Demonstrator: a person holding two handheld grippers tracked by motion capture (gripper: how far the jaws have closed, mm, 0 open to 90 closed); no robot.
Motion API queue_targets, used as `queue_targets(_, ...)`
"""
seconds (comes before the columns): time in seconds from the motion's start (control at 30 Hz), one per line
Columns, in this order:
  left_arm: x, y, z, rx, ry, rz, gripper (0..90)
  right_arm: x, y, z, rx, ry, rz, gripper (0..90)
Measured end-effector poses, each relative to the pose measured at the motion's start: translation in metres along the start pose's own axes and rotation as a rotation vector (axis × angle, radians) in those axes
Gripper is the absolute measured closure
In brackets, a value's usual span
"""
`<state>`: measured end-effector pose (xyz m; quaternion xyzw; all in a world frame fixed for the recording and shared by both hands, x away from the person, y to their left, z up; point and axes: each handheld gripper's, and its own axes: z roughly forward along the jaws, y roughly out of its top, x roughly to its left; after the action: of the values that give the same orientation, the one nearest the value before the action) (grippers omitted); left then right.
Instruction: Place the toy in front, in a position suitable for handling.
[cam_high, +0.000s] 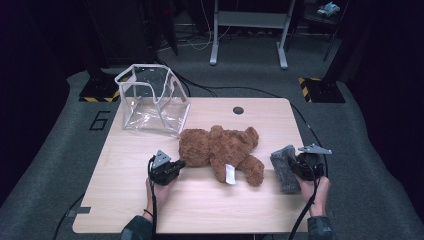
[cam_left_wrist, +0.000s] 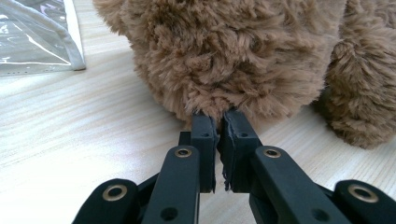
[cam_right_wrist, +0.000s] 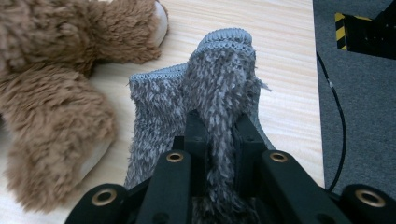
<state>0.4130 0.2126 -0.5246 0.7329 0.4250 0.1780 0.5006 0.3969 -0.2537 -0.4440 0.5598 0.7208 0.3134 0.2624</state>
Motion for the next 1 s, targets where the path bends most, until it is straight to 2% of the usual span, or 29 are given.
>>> queue_targets(0.27, 0.0, 0.0, 0.0, 0.002, 0.0, 0.006, 84.2, -0.003, 0.013, 0.018, 0.018, -0.027, 0.028, 79.6)
queue_targets(0.53, 0.0, 0.0, 0.0, 0.001, 0.0, 0.004, 84.2, 0.001, 0.024, 0.036, 0.03, -0.05, 0.036, 79.0)
queue_targets(0.57, 0.0, 0.0, 0.0, 0.0, -0.001, 0.004, 84.2, 0.003, 0.026, 0.042, 0.041, -0.053, 0.049, 78.7)
queue_targets(0.73, 0.0, 0.0, 0.0, 0.0, 0.0, 0.005, 84.2, 0.005, 0.028, 0.053, 0.057, -0.065, 0.041, 78.1)
queue_targets(1.0, 0.0, 0.0, 0.0, 0.002, 0.0, 0.005, 84.2, 0.004, 0.029, 0.068, 0.078, -0.084, 0.065, 77.6)
